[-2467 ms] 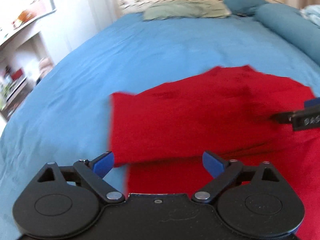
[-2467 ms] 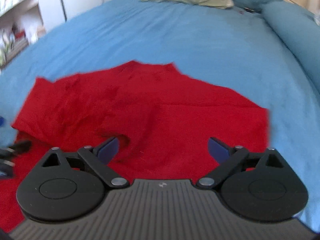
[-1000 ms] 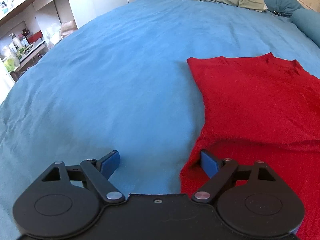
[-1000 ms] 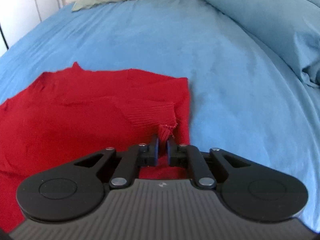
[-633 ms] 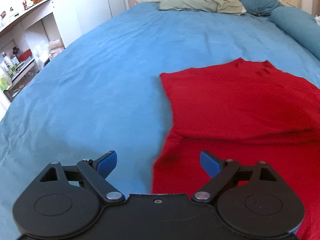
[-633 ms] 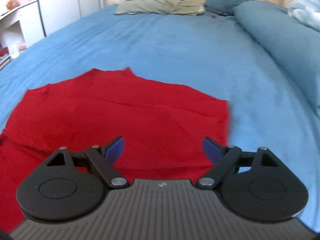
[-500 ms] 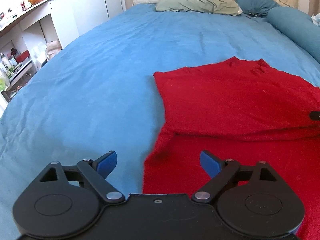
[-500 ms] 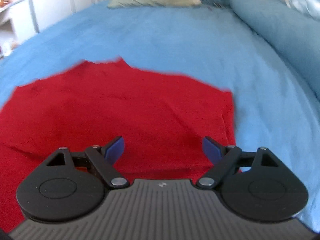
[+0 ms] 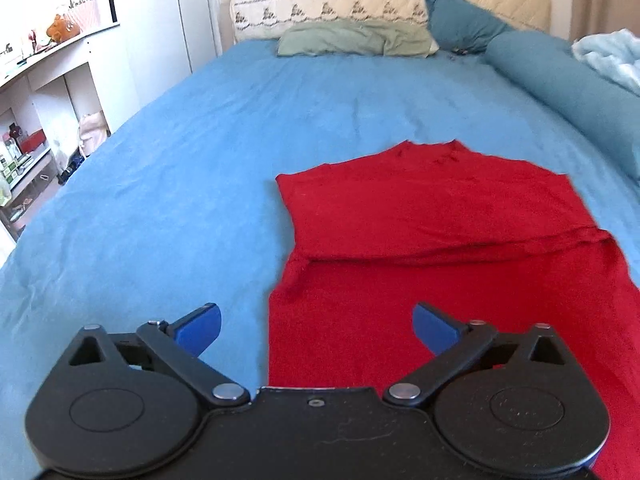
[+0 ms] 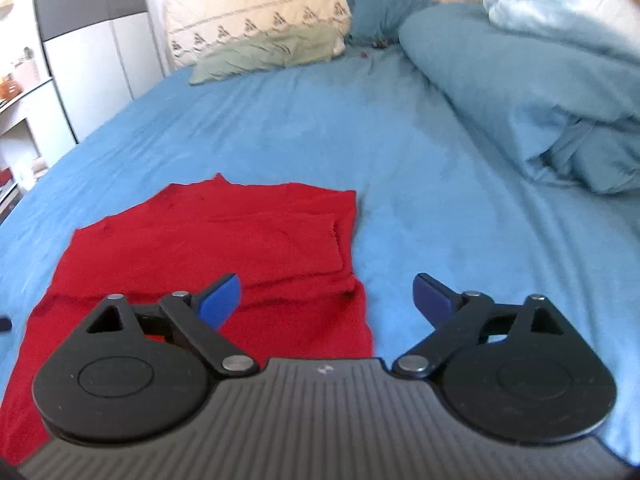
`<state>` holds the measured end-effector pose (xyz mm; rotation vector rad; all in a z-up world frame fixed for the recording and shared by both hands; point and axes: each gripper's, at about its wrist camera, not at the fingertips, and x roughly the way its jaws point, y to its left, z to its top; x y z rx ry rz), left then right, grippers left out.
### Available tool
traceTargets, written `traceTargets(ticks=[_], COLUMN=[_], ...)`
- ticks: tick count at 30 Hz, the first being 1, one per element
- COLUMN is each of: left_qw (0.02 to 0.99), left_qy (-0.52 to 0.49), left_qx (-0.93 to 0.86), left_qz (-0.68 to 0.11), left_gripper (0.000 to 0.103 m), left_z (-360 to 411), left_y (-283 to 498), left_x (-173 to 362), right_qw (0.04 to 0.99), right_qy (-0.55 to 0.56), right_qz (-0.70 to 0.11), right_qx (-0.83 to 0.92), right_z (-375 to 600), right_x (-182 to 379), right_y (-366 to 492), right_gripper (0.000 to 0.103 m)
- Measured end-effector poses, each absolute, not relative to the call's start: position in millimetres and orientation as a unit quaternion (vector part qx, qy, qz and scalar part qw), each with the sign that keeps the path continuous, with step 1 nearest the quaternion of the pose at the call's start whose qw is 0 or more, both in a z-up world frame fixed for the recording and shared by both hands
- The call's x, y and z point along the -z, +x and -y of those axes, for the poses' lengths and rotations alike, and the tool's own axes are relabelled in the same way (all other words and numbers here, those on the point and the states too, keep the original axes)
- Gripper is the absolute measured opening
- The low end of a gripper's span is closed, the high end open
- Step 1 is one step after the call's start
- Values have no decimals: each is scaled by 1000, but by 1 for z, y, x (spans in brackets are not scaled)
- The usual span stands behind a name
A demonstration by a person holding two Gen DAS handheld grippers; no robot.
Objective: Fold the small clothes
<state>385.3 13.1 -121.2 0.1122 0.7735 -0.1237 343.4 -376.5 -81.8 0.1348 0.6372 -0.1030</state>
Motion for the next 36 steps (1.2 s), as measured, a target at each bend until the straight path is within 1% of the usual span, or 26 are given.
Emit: traceTargets(ticks=[2,6,9,13,15,17,18,20,21,22,23,25,28,30,32,33,35,36], left_qw=[924,924,919,910,905,899,897,893,892,892,892,891,893,894,894,894,892,892], left_qy=[55,53,57,36,25,10,2,-9,-12,-12,-12,-14,-18,-16,-13,-13,-15,-15], left_qx=[59,59,46,50,51,52,54,54,56,57,55,49,44,44,46,48,52,53], left_qz=[-373,-375,-387,-410,-422,-435,-440,-447,-449,-449,-448,-451,-447,-445,-446,-446,-448,-449], left_gripper=[103,103,103,103,100,92,90,77,74,68,63,62,62,60,51,48,38,36], left_z=[-17,-24,-32,-48,-54,-59,-62,-64,-63,-62,-61,-60,-59,-57,-55,-57,-56,-55], left_y=[370,334,303,256,237,222,217,210,209,208,207,207,206,206,205,202,202,202], left_x=[121,116,115,123,132,143,149,160,165,170,174,182,185,187,188,188,188,189], right_qw=[949,947,943,935,929,924,920,917,915,913,912,908,903,900,900,901,902,902], right_qy=[55,55,49,64,62,60,63,65,63,63,61,57,65,76,78,74,72,73], right_qz=[-309,-316,-328,-348,-364,-376,-384,-391,-395,-400,-403,-412,-419,-425,-425,-423,-421,-420], right_qx=[41,26,33,31,28,36,35,45,49,52,53,55,62,60,60,61,63,64], right_z=[374,367,360,352,346,342,341,340,339,339,338,335,331,330,325,322,320,319], right_x=[74,78,83,91,99,111,116,128,134,140,146,157,170,176,180,181,184,184], right_y=[314,264,230,177,156,141,137,127,124,121,119,119,120,123,123,123,123,123], right_gripper=[103,103,103,103,103,103,103,103,103,103,97,90,85,79,75,74,68,67])
